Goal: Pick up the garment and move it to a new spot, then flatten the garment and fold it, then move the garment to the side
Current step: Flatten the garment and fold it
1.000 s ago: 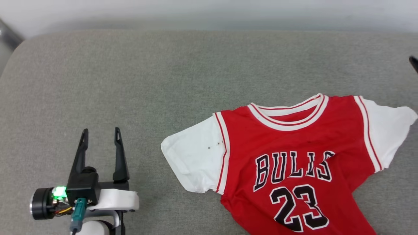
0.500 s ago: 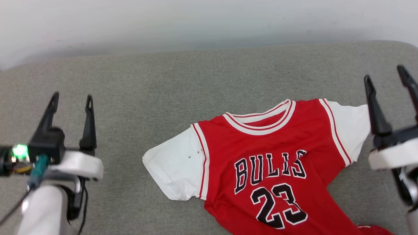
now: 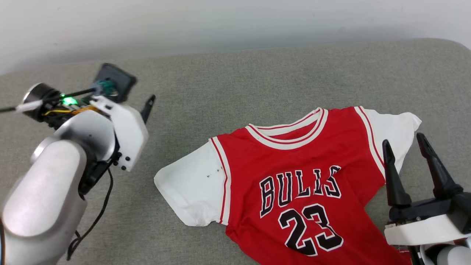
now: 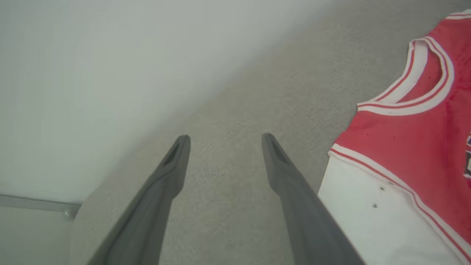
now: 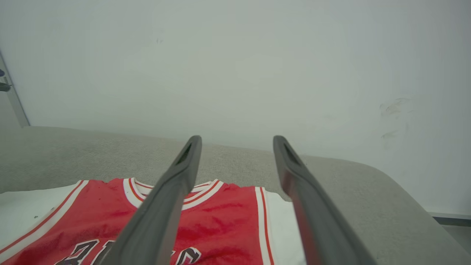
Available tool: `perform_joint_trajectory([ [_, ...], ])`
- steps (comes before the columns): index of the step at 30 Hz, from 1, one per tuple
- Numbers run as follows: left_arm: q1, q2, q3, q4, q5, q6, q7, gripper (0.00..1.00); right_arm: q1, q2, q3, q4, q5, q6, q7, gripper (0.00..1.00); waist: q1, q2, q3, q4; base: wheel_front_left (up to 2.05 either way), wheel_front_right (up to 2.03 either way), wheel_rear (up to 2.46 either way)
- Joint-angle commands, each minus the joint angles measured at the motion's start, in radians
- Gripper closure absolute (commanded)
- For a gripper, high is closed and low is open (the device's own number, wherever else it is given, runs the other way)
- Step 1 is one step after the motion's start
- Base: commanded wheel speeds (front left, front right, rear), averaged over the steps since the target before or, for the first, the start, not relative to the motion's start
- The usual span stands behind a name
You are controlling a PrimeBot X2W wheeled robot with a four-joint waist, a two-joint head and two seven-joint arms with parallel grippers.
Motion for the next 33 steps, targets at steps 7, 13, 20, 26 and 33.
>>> perform_joint_trajectory([
  [7,-0.175,0.151,-0.302,-0.010,-0.285,0.002,0.337,0.00,0.009,0.013,0.021,-0.011,-0.018,-0.001,-0.006,0.00,0.0001,0.0000,0.029,-0.012,0.00,0.00,0.00],
  [13,-0.293,0.214,-0.508,-0.011,-0.431,0.001,0.513,0.00,-0.022,0.011,0.031,-0.015,-0.023,-0.001,-0.007,0.00,0.0001,0.0000,0.077,-0.028,0.00,0.00,0.00],
  [20,-0.376,0.233,-0.686,0.033,-0.513,0.001,0.577,0.00,-0.053,0.016,0.047,-0.014,-0.030,-0.001,-0.007,0.00,0.0001,0.0000,0.145,-0.053,0.00,0.00,0.00],
  [26,-0.408,0.247,-0.824,0.084,-0.542,0.001,0.550,0.00,-0.088,0.018,0.062,-0.011,-0.035,-0.001,-0.007,0.00,0.0001,0.0000,0.196,-0.078,0.00,0.00,0.00],
  [33,-0.396,0.253,-0.910,0.117,-0.573,0.003,0.507,1.00,-0.101,0.012,0.058,0.002,-0.034,-0.001,-0.007,0.00,0.0001,0.0000,0.211,-0.081,0.00,0.00,0.00],
])
